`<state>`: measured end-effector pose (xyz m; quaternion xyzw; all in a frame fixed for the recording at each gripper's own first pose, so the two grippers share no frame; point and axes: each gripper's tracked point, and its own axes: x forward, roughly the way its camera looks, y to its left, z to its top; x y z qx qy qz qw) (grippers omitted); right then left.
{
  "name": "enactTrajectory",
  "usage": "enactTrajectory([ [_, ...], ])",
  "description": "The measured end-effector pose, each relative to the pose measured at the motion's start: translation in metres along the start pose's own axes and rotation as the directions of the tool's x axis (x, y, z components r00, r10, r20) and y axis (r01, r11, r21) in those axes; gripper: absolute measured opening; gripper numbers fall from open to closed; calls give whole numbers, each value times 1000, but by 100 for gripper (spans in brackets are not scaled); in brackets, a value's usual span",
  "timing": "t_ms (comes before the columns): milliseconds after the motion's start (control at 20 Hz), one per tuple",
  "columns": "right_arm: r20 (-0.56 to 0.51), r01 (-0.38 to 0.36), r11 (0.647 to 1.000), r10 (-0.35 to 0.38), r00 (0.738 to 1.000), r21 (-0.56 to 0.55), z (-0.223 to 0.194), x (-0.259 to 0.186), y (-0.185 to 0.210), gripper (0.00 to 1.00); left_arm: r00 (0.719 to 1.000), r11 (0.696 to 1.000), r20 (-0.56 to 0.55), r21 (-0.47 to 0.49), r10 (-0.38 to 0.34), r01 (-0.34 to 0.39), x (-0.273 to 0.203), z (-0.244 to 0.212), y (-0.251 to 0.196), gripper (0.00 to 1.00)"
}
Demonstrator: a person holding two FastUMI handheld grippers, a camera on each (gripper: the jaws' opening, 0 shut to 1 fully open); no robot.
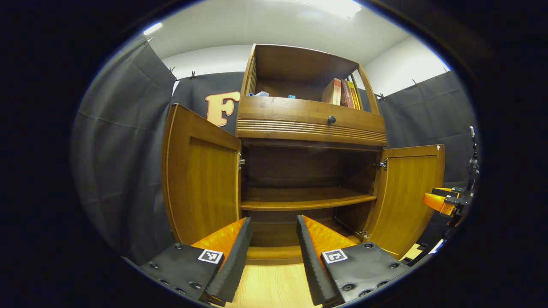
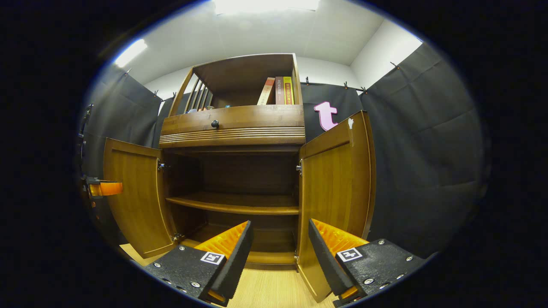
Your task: Open the right door of the double-door shoe cabinet with the right hand, and open the left door with the left hand.
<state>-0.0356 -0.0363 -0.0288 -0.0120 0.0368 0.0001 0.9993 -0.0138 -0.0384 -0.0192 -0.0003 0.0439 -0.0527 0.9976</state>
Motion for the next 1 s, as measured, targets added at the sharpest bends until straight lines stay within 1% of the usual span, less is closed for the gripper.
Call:
enactTrajectory([
  [100,4,-1,1000,1,1000,4,3,-1,-2,80,1000,1000,17,13,-15,15,3,7,-11,80],
  [450,15,-4,1000,4,1000,-8,7,-1,-5,80,998,999,48,31,-37,36,4,16,-26,96],
  [500,14,-6,1000,6,1000,-9,7,-1,-4,80,998,999,48,32,-38,37,5,16,-27,96],
  [550,15,-7,1000,7,1000,-9,7,-1,-3,80,998,999,46,32,-39,37,5,15,-27,98],
  [750,17,-12,1000,13,1000,-9,6,-1,0,80,999,999,41,26,-28,27,7,13,-23,98],
  [800,17,-13,1000,13,1000,-10,6,-1,0,92,999,999,40,24,-27,26,8,12,-23,98],
  [900,19,-14,1000,15,1000,-12,6,-1,1,92,999,999,36,21,-26,25,8,10,-22,98],
  [950,19,-15,1000,15,1000,-12,6,-1,2,92,999,1000,34,19,-25,24,8,9,-21,96],
  [1000,19,-16,1000,16,1000,-11,6,-1,2,92,999,1000,32,17,-24,24,8,8,-21,98],
])
